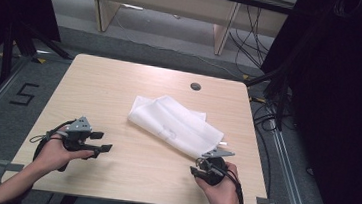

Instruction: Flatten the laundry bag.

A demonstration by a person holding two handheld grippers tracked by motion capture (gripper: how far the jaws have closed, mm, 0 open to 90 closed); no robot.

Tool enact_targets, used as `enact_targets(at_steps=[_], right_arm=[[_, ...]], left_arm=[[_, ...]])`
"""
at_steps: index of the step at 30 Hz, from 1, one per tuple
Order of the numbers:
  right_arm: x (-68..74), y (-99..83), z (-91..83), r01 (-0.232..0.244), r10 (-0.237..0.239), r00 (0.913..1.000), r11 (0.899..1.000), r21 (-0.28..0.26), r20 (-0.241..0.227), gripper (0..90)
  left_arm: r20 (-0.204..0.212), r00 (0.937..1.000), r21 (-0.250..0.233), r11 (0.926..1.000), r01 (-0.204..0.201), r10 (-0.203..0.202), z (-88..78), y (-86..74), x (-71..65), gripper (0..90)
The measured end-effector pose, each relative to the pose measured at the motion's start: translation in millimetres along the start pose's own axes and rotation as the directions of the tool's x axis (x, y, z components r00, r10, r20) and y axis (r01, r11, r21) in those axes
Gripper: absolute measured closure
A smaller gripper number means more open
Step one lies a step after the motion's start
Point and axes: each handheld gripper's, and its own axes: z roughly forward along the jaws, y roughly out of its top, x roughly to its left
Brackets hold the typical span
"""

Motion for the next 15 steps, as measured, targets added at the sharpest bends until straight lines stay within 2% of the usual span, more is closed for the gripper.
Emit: enact_targets(at_steps=[1,2,9,11,13,14,15], right_arm=[[-0.7,0.6,-0.7,0.006,-0.005,1.0000,1.000,0.020,-0.005,61.5],[-1.3,1.2,-1.0,0.010,-0.009,0.9999,0.999,0.032,-0.008,61.5],[-1.3,2.5,-0.2,0.007,-0.007,0.9998,1.000,0.022,-0.017,62.0],[-1.9,3.3,1.1,0.001,-0.001,0.9997,1.000,0.002,-0.025,63.2],[-3.4,5.0,1.1,0.007,-0.007,0.9998,1.000,-0.002,-0.021,64.3],[-5.6,6.1,0.6,0.030,-0.030,0.9995,1.000,0.009,-0.006,64.6],[-6.8,8.5,-0.2,0.033,-0.033,0.9995,0.999,0.015,-0.002,64.7]], left_arm=[[0.002,0.9999,-0.005,0.9999,-0.016,0.016,0.4,0.7,0.1,39.0],[0.005,0.9999,-0.008,0.9999,-0.013,0.013,0.9,1.1,-0.4,39.6],[0.002,0.9999,-0.005,0.9999,-0.011,0.011,2.2,0.5,-1.2,41.5],[-0.006,0.9999,-0.002,0.9999,-0.012,0.012,0.9,0.1,-1.6,41.5],[-0.008,0.9999,-0.007,0.9999,-0.011,0.011,0.4,0.5,-1.6,41.6],[-0.008,0.9999,-0.009,0.9999,-0.011,0.011,0.7,0.8,-1.7,41.6],[-0.007,0.9999,-0.006,0.9999,-0.011,0.011,1.2,1.1,-1.9,41.6]])
